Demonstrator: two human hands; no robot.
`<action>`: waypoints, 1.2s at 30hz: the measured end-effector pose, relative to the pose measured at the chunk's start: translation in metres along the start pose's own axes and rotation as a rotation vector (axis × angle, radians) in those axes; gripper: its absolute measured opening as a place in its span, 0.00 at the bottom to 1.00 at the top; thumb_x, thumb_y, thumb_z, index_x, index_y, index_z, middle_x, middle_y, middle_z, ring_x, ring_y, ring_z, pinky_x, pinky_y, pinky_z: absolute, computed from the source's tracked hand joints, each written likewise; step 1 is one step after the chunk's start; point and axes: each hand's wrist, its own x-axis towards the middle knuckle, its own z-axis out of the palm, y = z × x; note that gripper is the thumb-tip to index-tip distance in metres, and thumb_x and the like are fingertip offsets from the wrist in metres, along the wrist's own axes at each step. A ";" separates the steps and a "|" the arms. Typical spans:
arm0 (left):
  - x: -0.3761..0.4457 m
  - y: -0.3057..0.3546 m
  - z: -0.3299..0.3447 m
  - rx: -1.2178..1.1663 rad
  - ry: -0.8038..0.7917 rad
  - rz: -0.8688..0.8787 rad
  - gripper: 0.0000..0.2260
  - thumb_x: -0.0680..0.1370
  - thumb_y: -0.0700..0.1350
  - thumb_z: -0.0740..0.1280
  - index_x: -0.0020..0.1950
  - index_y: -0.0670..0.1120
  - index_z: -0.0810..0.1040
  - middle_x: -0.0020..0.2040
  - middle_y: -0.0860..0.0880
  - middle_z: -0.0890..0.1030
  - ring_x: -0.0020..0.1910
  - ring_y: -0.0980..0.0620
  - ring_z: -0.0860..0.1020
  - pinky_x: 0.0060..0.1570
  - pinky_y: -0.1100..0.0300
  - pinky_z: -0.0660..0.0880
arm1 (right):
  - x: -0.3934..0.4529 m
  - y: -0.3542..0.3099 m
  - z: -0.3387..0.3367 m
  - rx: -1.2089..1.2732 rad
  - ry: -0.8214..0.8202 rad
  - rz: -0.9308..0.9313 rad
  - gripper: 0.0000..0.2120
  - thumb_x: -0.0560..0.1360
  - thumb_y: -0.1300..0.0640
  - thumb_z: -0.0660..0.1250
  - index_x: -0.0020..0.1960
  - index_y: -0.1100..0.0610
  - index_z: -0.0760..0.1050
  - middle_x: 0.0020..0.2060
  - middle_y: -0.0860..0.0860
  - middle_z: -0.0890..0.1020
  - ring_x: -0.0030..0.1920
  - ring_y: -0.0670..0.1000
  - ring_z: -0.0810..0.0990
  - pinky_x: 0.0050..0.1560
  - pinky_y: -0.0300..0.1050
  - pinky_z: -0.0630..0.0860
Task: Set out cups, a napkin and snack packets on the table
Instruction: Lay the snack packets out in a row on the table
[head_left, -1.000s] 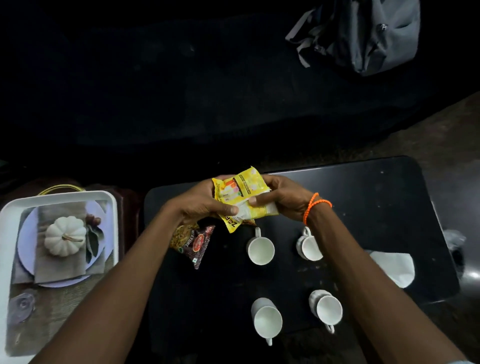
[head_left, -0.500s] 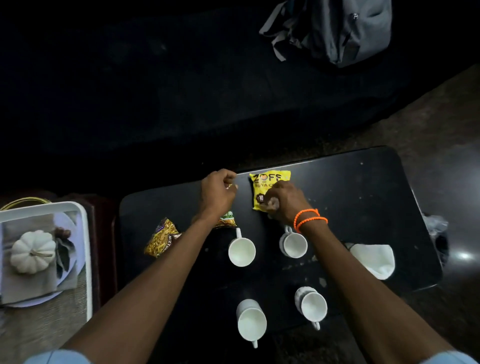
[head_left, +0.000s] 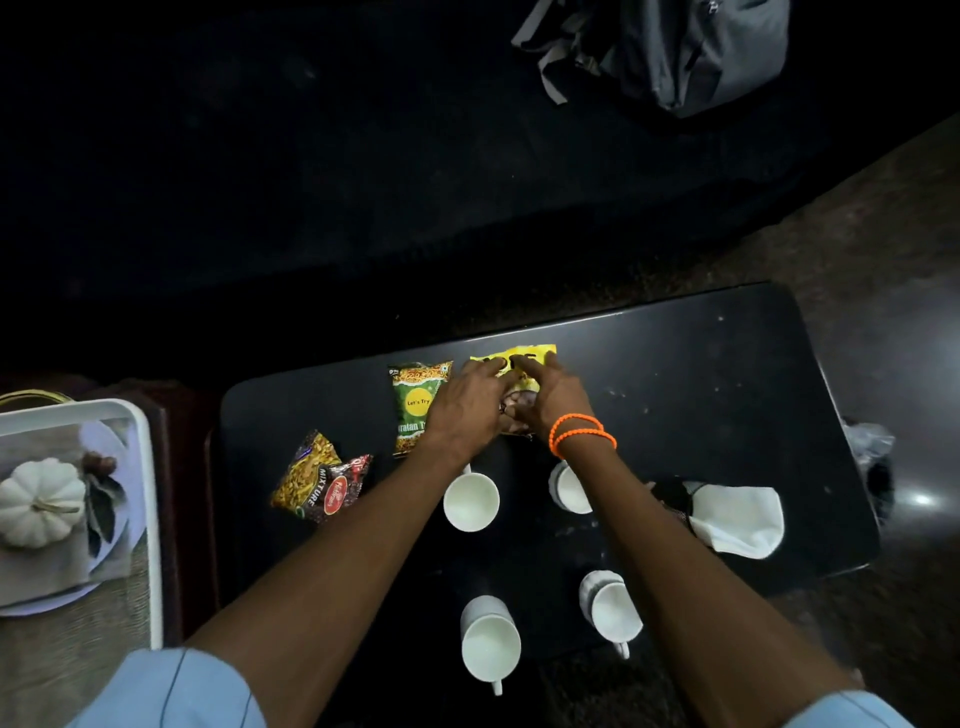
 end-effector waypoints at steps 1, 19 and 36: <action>-0.001 -0.001 0.002 0.005 0.012 -0.006 0.35 0.73 0.54 0.78 0.78 0.52 0.71 0.80 0.49 0.70 0.77 0.44 0.67 0.71 0.46 0.71 | -0.001 0.000 0.001 -0.008 0.004 -0.003 0.31 0.76 0.60 0.72 0.77 0.49 0.69 0.80 0.59 0.60 0.72 0.62 0.72 0.69 0.48 0.70; -0.100 -0.046 -0.025 -0.510 0.734 -0.397 0.21 0.78 0.47 0.74 0.71 0.47 0.80 0.69 0.46 0.80 0.68 0.50 0.74 0.68 0.71 0.63 | -0.026 -0.068 0.019 0.197 0.295 -0.146 0.24 0.74 0.61 0.72 0.69 0.58 0.76 0.67 0.61 0.77 0.65 0.62 0.77 0.64 0.50 0.74; -0.165 -0.120 0.011 -1.544 0.701 -1.027 0.19 0.77 0.44 0.76 0.66 0.42 0.79 0.57 0.43 0.86 0.47 0.48 0.85 0.41 0.58 0.80 | -0.041 -0.159 0.114 0.583 -0.444 0.083 0.27 0.66 0.46 0.82 0.58 0.62 0.83 0.51 0.56 0.87 0.52 0.58 0.87 0.54 0.54 0.84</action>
